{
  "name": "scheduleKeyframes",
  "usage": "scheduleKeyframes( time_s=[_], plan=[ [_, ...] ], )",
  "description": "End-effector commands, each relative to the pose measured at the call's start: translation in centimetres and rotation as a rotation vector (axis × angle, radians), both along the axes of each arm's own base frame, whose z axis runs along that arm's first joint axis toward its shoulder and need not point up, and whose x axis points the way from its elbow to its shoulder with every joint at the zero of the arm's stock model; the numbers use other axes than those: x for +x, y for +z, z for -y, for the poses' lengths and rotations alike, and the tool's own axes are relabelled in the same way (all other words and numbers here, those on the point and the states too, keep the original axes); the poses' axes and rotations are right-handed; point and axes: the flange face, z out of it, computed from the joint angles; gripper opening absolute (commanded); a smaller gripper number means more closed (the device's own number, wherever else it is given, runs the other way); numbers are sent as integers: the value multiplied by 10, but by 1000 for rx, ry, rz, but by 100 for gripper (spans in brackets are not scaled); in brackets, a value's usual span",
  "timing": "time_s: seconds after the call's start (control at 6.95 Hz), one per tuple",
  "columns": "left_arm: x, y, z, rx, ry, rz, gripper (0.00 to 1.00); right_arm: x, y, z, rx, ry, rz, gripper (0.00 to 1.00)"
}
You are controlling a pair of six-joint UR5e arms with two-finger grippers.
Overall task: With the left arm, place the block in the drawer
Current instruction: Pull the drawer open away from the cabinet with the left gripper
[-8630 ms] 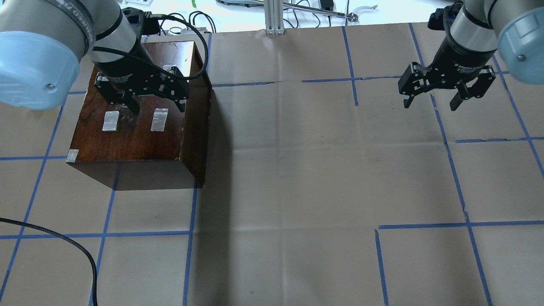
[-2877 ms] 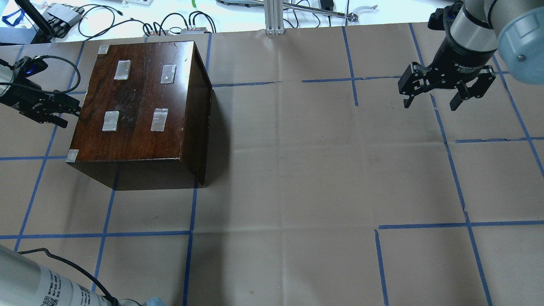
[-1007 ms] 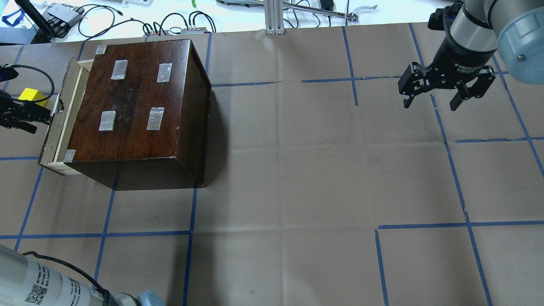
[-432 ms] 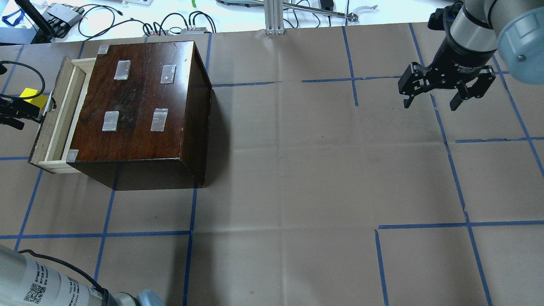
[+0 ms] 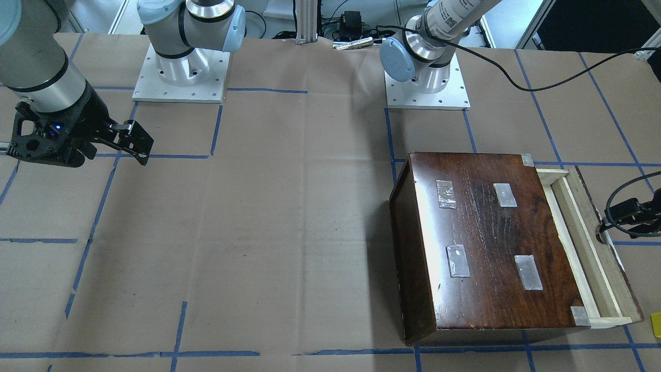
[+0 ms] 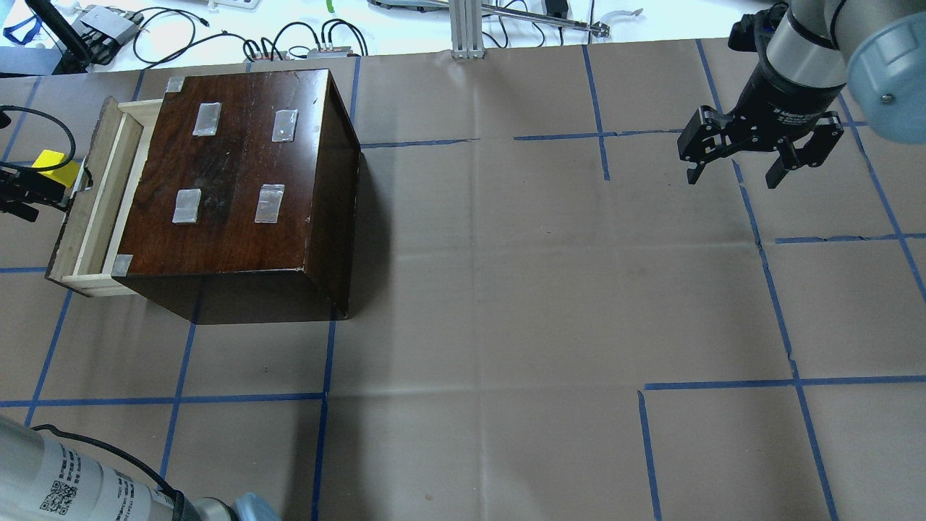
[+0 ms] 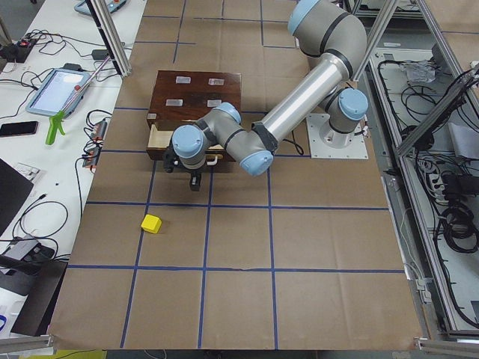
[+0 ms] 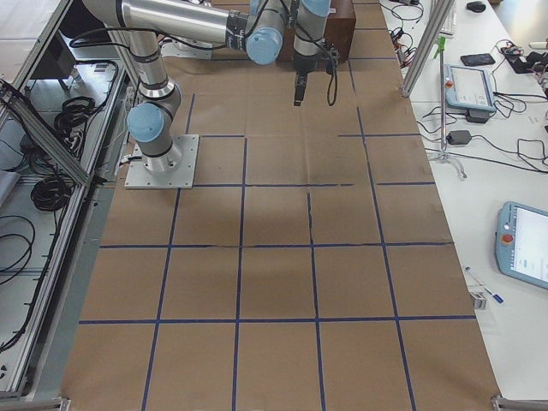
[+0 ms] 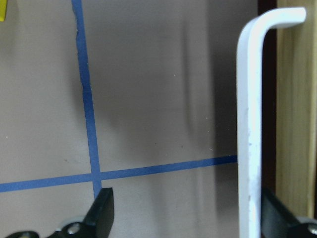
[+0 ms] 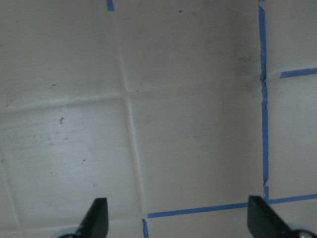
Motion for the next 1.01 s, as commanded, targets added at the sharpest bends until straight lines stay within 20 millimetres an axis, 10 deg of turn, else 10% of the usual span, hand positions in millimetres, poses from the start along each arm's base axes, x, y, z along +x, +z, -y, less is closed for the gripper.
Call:
scheduleKeyframes(
  time_s=[0.0, 0.86],
  plan=[
    [28, -1, -14, -9, 12, 2, 99, 0, 1, 0, -2, 1, 0, 100],
    [38, 39, -5, -57, 8, 69, 99, 0, 0, 0, 0, 1, 0, 100]
  ],
)
